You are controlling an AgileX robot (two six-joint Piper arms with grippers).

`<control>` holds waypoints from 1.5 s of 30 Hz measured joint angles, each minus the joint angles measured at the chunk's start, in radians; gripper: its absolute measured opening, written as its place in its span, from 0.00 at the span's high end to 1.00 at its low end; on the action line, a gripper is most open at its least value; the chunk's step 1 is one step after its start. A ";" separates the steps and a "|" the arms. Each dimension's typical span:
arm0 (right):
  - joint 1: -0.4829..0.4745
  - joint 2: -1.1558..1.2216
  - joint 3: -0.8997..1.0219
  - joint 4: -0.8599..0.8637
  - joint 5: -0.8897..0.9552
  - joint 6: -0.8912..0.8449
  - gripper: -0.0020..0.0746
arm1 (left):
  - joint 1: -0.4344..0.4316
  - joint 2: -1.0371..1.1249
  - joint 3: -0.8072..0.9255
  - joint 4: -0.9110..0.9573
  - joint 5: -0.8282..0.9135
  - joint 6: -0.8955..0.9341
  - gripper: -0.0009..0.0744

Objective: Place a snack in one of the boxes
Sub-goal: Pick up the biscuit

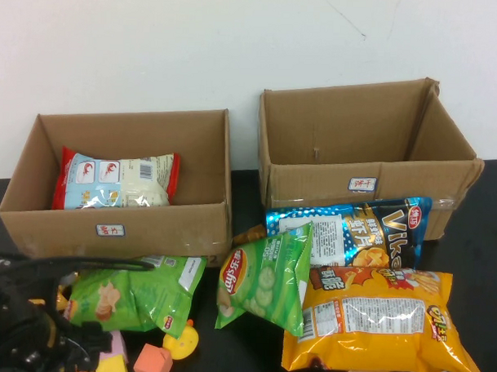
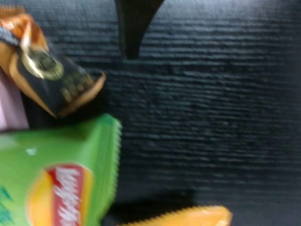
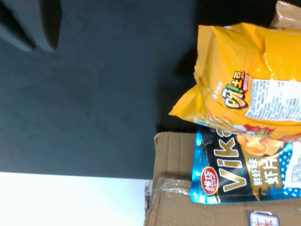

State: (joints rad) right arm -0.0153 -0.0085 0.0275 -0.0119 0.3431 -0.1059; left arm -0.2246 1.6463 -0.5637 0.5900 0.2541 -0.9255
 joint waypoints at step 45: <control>0.000 0.000 0.000 0.000 0.000 0.000 0.98 | 0.001 -0.078 0.029 -0.010 0.026 -0.025 0.97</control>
State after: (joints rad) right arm -0.0153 -0.0085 0.0275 -0.0119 0.3431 -0.1059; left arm -0.2236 1.5683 -0.5349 0.5804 0.2801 -0.9508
